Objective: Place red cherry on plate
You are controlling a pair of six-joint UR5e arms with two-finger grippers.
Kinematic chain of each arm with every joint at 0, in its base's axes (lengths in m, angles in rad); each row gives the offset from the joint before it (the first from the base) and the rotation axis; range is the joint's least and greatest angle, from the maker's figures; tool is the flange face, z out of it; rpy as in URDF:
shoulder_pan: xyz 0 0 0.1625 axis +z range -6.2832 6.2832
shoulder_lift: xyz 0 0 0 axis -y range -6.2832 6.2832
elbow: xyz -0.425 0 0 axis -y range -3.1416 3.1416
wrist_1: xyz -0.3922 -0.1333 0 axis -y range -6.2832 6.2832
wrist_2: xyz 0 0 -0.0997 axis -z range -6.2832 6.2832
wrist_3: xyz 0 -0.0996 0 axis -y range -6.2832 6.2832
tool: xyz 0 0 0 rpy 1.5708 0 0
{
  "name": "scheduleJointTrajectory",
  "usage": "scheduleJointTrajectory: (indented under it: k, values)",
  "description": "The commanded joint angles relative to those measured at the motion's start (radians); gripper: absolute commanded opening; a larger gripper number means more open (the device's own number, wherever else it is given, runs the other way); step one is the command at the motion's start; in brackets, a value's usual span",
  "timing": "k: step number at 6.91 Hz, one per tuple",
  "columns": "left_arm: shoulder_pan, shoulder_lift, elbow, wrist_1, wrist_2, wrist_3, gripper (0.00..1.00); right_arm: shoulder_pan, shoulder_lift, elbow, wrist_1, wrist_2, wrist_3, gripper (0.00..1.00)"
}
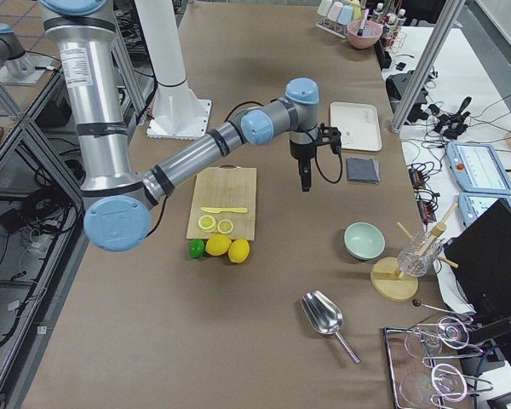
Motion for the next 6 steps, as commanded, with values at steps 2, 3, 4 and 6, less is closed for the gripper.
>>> scheduleJointTrajectory:
  k: [2, 3, 4, 6]
  values:
    - [-0.001, 0.001, 0.002, 0.0, 0.001, 0.0, 0.98, 0.354, -0.145, -0.165, -0.04, 0.081, -0.601, 1.0]
    - [-0.007, 0.001, 0.002, 0.0, 0.001, 0.0, 0.98, 0.423, -0.145, -0.224, -0.077, 0.078, -0.744, 1.0]
    - [-0.025, 0.015, -0.001, 0.0, 0.001, 0.005, 0.98, 0.46, -0.151, -0.239, -0.079, 0.075, -0.783, 1.0]
    - [-0.039, 0.038, -0.015, -0.002, 0.001, 0.005, 0.98, 0.464, -0.214, -0.242, -0.063, 0.105, -0.774, 1.0]
